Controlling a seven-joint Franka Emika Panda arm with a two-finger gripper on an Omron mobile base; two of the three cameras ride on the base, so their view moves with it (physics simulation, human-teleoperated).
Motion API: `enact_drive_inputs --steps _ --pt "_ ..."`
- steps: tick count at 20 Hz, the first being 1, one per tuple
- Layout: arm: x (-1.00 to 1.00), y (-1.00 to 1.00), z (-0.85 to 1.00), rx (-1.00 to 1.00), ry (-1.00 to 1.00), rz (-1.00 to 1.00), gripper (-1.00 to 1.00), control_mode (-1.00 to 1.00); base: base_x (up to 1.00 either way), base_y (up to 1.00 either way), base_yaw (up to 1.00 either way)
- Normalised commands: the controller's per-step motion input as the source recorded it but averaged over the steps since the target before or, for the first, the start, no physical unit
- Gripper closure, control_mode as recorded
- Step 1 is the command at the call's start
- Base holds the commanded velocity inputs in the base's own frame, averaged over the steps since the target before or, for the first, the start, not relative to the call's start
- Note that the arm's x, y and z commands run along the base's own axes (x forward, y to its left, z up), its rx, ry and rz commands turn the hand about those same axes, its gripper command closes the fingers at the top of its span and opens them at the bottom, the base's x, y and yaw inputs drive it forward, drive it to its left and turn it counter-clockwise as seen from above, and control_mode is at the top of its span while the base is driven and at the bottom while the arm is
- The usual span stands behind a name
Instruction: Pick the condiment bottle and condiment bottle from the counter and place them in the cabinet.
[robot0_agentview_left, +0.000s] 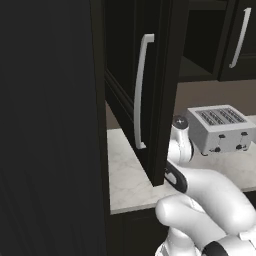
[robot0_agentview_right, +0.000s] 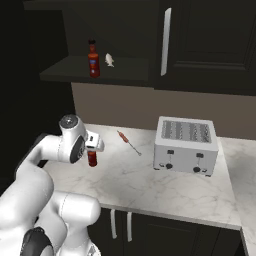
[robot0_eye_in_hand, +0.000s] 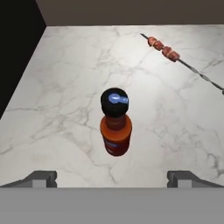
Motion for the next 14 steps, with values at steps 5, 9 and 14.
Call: enact_drive_inputs --steps 5,9,14 --pt "0.26 0.04 -0.18 0.0 0.01 0.0 -1.0 -1.0 0.0 0.0 0.0" --pt "0.27 0.01 -0.16 0.0 0.0 0.0 -1.0 -1.0 0.0 0.0 0.0" --pt "0.26 0.0 -0.17 0.0 0.0 0.0 -1.0 -1.0 0.0 0.0 0.0"
